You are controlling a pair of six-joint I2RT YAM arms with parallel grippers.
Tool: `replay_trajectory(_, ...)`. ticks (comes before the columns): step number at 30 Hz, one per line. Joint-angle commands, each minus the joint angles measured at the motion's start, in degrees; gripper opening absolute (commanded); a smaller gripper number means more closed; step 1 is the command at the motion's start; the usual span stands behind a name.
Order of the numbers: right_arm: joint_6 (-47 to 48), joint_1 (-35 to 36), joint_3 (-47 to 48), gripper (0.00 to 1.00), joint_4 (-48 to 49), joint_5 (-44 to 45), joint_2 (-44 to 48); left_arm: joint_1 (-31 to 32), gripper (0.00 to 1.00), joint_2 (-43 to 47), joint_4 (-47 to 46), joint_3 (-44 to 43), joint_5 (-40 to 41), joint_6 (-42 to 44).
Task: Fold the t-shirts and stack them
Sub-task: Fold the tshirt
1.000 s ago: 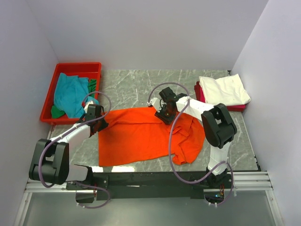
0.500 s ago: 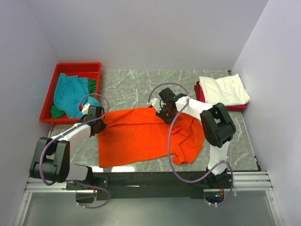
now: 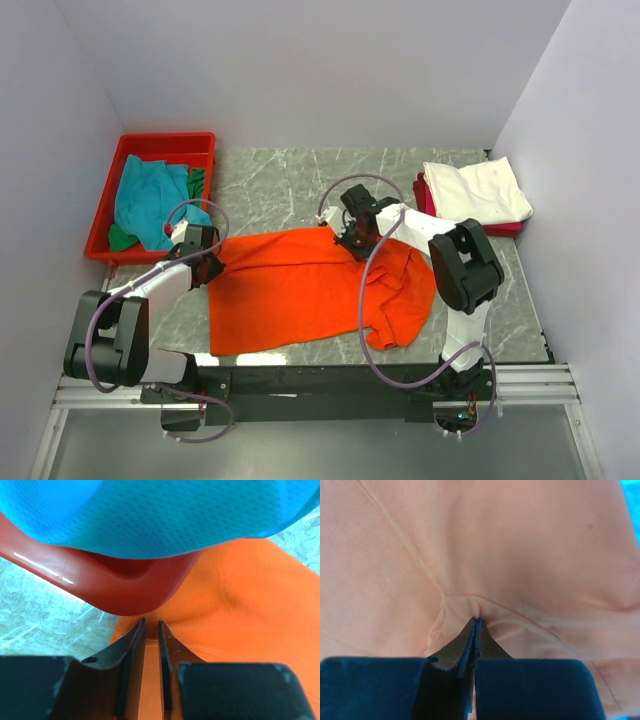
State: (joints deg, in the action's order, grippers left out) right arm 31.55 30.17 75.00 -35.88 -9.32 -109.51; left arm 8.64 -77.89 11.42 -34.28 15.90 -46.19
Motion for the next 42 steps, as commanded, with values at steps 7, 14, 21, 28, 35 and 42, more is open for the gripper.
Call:
replay_trajectory(7, 0.44, -3.36, 0.5, 0.0, -1.65, -0.61, 5.8, -0.82, 0.22, -0.6, 0.53, -1.4, -0.6, 1.19)
replay_trajectory(14, 1.58, -3.81, 0.23, 0.0, -3.58, -1.58, 5.98, -0.82, 0.23, 2.74, 0.88, -0.87, -4.21, 2.34)
replay_trajectory(21, 2.99, -7.23, 1.9, 0.27, -8.06, -6.66, 7.73, -0.82, 0.35, 10.63, 0.97, -0.79, -10.88, 4.27)
replay_trajectory(28, 0.45, -18.82, 6.55, 0.37, -7.03, -9.4, 11.25, -0.82, 0.65, 18.65, -2.8, 0.01, -20.47, 6.38)
replay_trajectory(35, -8.43, -27.88, 15.16, 0.38, -5.78, -13.17, 1.95, -0.73, 0.61, 6.62, -7.37, -6.48, -22.49, 9.36)
replay_trajectory(42, -11.51, -29.12, 22.37, 0.38, -6.31, -11.69, -6.58, -0.73, 0.56, -7.44, -8.52, -14.32, -19.24, 10.51)
